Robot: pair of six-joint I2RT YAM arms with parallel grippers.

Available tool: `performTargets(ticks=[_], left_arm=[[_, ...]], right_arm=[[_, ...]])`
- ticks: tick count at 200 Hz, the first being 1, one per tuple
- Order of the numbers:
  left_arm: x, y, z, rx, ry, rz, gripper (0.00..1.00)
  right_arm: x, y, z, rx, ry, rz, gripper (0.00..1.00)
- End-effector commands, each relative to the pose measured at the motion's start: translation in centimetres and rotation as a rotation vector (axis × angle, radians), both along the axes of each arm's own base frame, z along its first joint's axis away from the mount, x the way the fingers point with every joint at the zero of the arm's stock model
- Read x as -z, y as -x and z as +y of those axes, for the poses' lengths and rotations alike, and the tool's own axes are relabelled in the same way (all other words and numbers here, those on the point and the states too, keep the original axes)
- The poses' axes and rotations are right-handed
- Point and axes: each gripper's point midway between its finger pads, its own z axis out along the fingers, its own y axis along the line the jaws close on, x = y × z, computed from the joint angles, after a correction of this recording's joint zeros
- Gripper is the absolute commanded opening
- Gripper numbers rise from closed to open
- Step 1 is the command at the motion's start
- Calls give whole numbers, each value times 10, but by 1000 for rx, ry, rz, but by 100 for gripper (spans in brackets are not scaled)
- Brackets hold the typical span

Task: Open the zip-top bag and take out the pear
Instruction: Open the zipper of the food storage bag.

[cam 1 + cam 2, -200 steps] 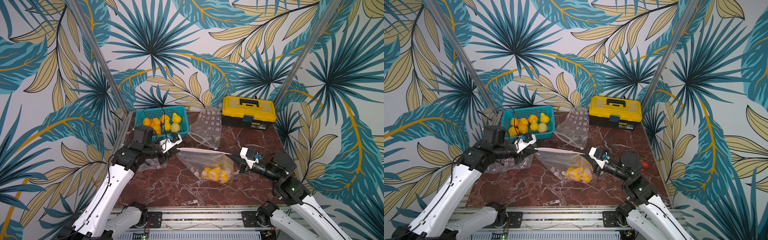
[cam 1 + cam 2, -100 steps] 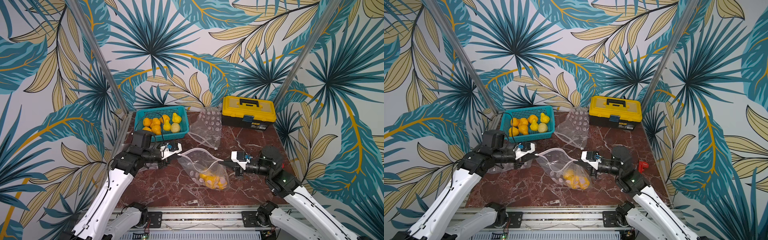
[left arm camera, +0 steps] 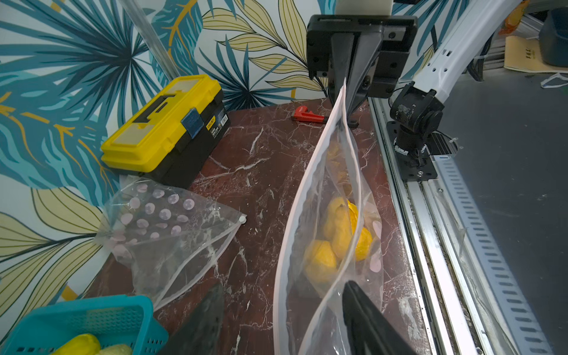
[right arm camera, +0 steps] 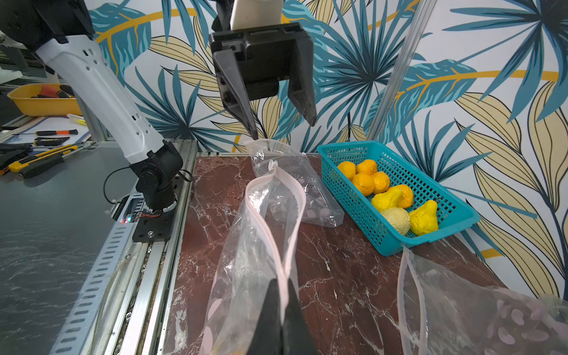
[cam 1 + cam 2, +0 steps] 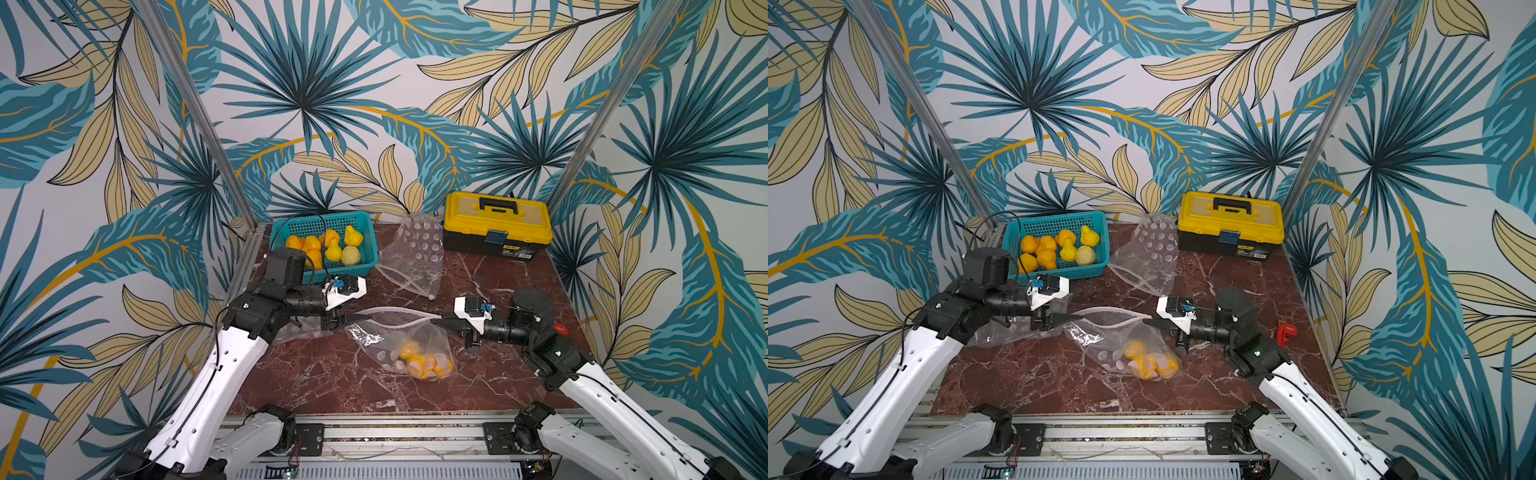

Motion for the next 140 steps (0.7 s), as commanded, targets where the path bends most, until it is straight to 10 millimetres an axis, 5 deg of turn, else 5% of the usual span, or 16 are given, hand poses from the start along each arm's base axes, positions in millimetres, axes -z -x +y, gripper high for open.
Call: performTargets(ticks=[1,63,118,140], left_arm=[[-4,-3,-14,45,6,22,69],[22,-4,-51,170,-20,136,70],[21,-3,-64,221,-5,172,17],[15,-6,-65,204,1,183,0]], right_arm=[[-14,7,5,-55,-34,-21,0],[-18,4,6,-50,-26,-46,0],[-22,-4,3,7,-12,-35,0],[-26,-19,-5,120,-24,-12,17]])
